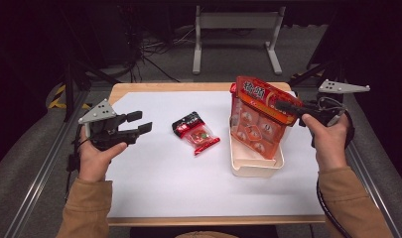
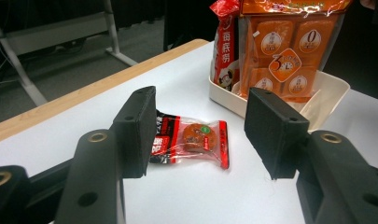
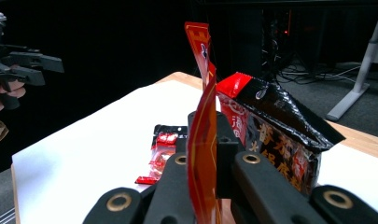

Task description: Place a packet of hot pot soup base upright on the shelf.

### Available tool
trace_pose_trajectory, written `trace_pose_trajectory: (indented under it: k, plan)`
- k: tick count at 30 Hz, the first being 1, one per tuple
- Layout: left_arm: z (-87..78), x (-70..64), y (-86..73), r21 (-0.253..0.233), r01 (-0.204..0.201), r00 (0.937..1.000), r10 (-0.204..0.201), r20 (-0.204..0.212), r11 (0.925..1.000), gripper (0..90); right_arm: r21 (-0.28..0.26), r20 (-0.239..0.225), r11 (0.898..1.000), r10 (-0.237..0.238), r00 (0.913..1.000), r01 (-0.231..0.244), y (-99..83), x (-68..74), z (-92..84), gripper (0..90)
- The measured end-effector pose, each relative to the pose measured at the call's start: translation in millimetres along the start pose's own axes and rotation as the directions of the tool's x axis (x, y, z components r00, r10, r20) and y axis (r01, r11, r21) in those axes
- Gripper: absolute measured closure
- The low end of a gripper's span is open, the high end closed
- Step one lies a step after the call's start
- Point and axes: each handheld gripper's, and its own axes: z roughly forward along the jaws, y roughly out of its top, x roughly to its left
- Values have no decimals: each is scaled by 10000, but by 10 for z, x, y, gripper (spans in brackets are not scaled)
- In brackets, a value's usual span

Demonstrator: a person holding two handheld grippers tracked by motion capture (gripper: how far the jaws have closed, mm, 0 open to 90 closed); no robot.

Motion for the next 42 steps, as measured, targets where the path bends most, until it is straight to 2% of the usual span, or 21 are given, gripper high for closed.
trace_pose_trajectory:
  k: [6,9,11,16,20,27,31,34,35,38,39,42]
  plan:
    - [36,11,-5,72,57,10000,-57,18,10000,432,130,-8,9999,-1,10000,1,-70,-26,32,897]
    - [46,18,-4,72,80,10000,-80,-4,9999,417,592,-23,9982,38,10000,-36,-165,-42,137,897]
    - [65,21,-8,81,199,9998,-199,14,9998,406,535,-110,9985,139,9998,-133,-224,-50,183,897]
    - [102,36,-14,143,264,9996,-265,35,9995,376,498,15,9987,144,9999,-144,-260,-58,167,896]
    - [168,54,-31,146,299,9995,-300,53,9994,333,659,344,9978,-57,9994,34,-295,-42,138,897]
    - [275,91,-68,194,720,9974,-720,-7,9972,312,636,601,9980,28,9982,-66,-361,-62,80,895]
    - [332,111,-84,277,639,9979,-636,-119,9976,307,807,718,9967,-145,9973,86,-337,-47,76,875]
    - [368,136,-102,352,686,9976,-682,-134,9970,298,736,848,9972,-189,9962,126,-328,-32,65,787]
    - [368,136,-102,352,686,9976,-682,-134,9970,301,736,848,9972,-189,9962,126,-328,-32,65,787]
    - [406,155,-130,410,650,9977,-642,-212,9970,301,443,992,9990,-141,9950,97,-332,-29,22,618]
    - [412,156,-136,451,710,9973,-700,-237,9965,301,408,891,9991,-173,9959,137,-335,-29,5,551]
    - [438,172,-155,551,780,9967,-765,-283,9954,294,427,1041,9972,-652,9924,610,-351,-13,-44,469]
